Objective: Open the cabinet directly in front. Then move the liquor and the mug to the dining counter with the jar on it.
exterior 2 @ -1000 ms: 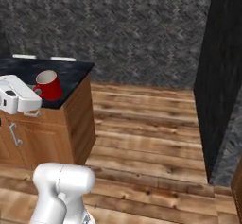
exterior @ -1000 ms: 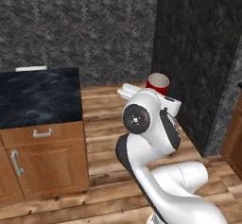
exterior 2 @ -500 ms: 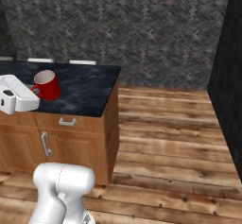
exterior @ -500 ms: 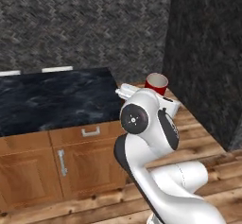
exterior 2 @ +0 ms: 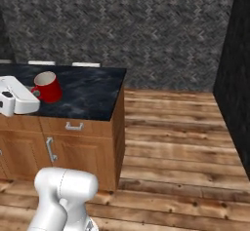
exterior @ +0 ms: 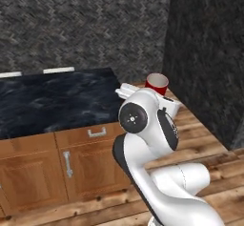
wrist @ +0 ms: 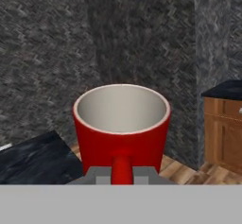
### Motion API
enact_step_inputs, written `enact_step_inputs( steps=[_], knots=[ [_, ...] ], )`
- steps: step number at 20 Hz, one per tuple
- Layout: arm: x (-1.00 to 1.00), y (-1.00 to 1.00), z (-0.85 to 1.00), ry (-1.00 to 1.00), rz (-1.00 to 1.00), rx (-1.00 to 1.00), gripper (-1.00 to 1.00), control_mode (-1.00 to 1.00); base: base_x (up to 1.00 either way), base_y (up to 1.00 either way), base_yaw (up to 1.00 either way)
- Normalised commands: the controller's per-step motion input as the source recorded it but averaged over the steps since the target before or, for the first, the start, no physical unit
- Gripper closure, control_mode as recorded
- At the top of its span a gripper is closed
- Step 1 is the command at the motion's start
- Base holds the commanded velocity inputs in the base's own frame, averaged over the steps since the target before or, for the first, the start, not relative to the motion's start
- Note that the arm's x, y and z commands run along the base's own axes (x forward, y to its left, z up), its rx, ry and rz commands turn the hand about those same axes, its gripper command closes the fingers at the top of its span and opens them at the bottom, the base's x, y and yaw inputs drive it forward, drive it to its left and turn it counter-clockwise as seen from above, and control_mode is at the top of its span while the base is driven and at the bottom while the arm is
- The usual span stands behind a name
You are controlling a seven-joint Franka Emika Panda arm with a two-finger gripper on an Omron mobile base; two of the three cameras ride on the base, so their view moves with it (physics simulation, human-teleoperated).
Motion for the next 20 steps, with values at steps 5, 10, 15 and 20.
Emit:
enact_step_inputs(
  steps=[5, 10, 15, 20],
  knots=[
    [0.0, 0.0, 0.0, 0.0, 0.0, 0.0, 1.0, 1.0, 0.93, 0.9, -0.15],
    [0.0, 0.0, 0.0, 0.0, 0.0, 0.0, 1.0, 1.0, 1.0, 0.1, 0.0],
    [0.0, 0.0, 0.0, 0.0, 0.0, 0.0, 1.0, 1.0, 0.98, -0.37, 0.01],
    [0.0, 0.0, 0.0, 0.0, 0.0, 0.0, 1.0, 1.0, 0.04, 0.01, 0.0]
  ],
)
